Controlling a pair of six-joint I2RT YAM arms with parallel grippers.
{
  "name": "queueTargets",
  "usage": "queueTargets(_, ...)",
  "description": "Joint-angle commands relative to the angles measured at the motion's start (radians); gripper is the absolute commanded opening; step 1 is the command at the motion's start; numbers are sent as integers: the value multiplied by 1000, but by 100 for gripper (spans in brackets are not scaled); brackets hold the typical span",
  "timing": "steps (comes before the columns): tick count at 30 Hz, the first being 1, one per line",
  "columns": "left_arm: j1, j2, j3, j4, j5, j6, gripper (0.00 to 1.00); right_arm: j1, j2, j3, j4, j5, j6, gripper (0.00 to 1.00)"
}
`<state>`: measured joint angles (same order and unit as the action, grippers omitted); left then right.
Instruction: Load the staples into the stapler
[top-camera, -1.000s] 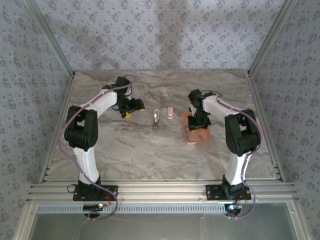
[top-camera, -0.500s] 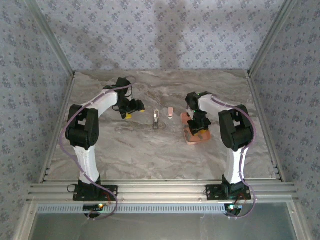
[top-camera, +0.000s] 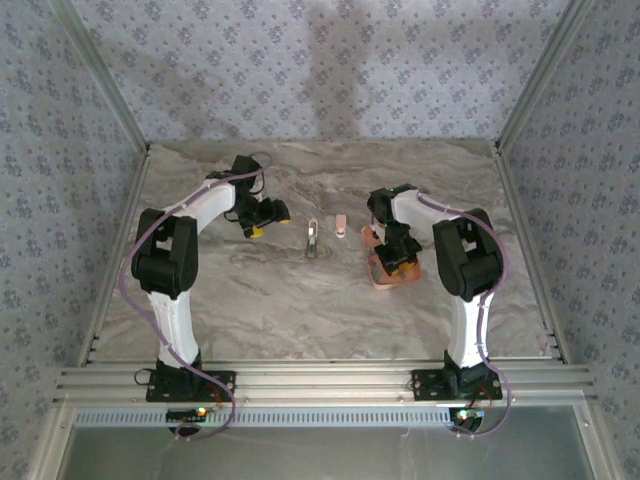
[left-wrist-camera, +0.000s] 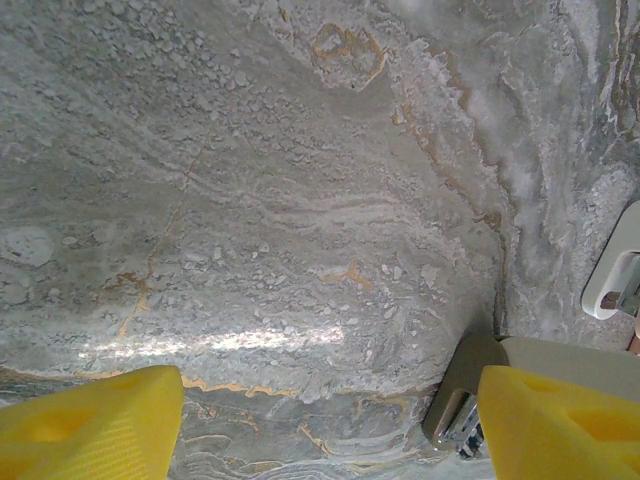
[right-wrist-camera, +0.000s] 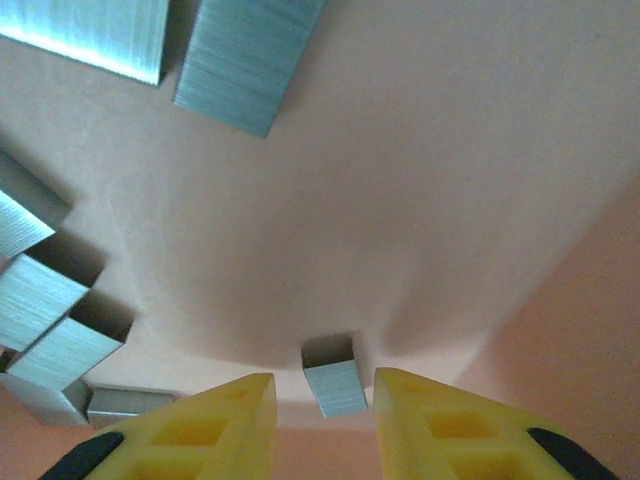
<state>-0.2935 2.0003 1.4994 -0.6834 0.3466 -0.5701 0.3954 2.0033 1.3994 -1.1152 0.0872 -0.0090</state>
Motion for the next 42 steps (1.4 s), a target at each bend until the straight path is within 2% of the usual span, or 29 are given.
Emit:
queueTargets(1, 8, 13, 4, -2, 17, 1, 77, 7, 30, 21, -43, 29, -2, 30)
queueTargets(19, 7, 9, 11, -1, 11, -5, 77, -15, 58, 9, 21, 34, 55, 15)
queueTargets(27, -10, -39, -9, -1, -29, -21, 77, -47, -90, -3, 99, -25, 155, 15)
queueTargets(33, -24, -135, -61, 37, -106, -49, 77, -48, -191, -39, 161, -77, 217, 15)
queueTargets(37, -20, -191, -81, 45, -138, -21, 78, -37, -256, -71, 192, -70, 251, 15)
queueTargets(42, -6, -222, -77, 37, -98, 43, 80, 18, -328, -95, 240, -10, 397, 15)
